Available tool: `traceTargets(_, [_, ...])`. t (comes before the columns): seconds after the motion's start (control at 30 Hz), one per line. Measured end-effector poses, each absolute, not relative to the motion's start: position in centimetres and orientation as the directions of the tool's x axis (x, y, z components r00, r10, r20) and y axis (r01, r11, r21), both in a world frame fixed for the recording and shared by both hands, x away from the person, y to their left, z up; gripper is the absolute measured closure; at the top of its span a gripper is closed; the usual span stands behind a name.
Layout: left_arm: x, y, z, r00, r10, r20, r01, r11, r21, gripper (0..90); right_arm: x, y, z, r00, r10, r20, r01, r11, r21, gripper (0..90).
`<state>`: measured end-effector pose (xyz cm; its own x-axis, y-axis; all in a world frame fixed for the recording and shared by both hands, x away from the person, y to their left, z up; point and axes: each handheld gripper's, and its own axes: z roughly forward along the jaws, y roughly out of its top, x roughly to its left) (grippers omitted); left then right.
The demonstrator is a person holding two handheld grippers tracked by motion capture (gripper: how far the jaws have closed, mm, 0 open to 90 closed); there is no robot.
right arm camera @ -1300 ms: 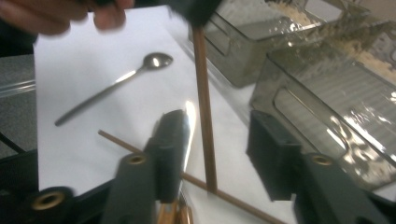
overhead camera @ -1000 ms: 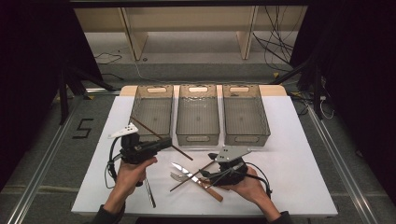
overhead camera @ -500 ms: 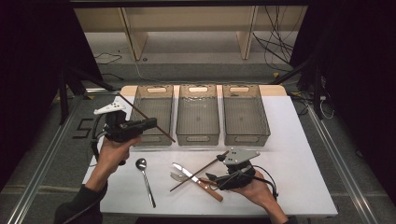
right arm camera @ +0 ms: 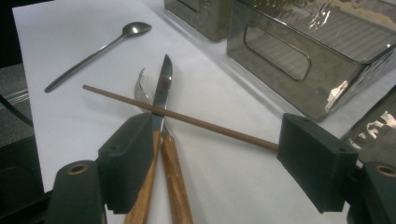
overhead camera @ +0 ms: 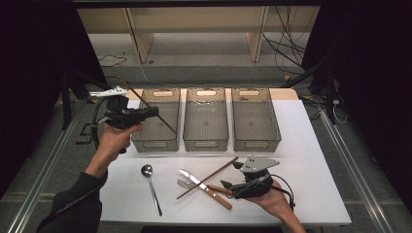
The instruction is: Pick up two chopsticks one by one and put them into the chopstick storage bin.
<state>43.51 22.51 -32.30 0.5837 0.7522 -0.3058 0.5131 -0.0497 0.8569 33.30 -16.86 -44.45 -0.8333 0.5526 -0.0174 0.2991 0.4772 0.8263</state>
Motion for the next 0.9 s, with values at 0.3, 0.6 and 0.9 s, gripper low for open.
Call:
traceTargets(0.3, [46.4, 23.5, -32.7, 0.523, 0.796, -0.305, 0.561, -0.052, 0.826, 83.8, 33.1, -17.3, -44.4, -0.828, 0.56, -0.008, 0.3, 0.455, 0.839, 24.8])
traceTargets(0.6, [48.4, 22.8, -33.4, 0.494, 0.823, -0.282, 0.607, -0.094, 0.789, 83.8, 33.0, -17.4, -44.5, -0.827, 0.562, 0.001, 0.305, 0.447, 0.841, 24.4])
traceTargets(0.9, [49.5, 22.0, -35.1, 0.485, 0.818, -0.31, 0.657, -0.107, 0.746, 83.8, 32.9, -17.5, -44.5, -0.828, 0.561, -0.003, 0.302, 0.45, 0.84, 24.5])
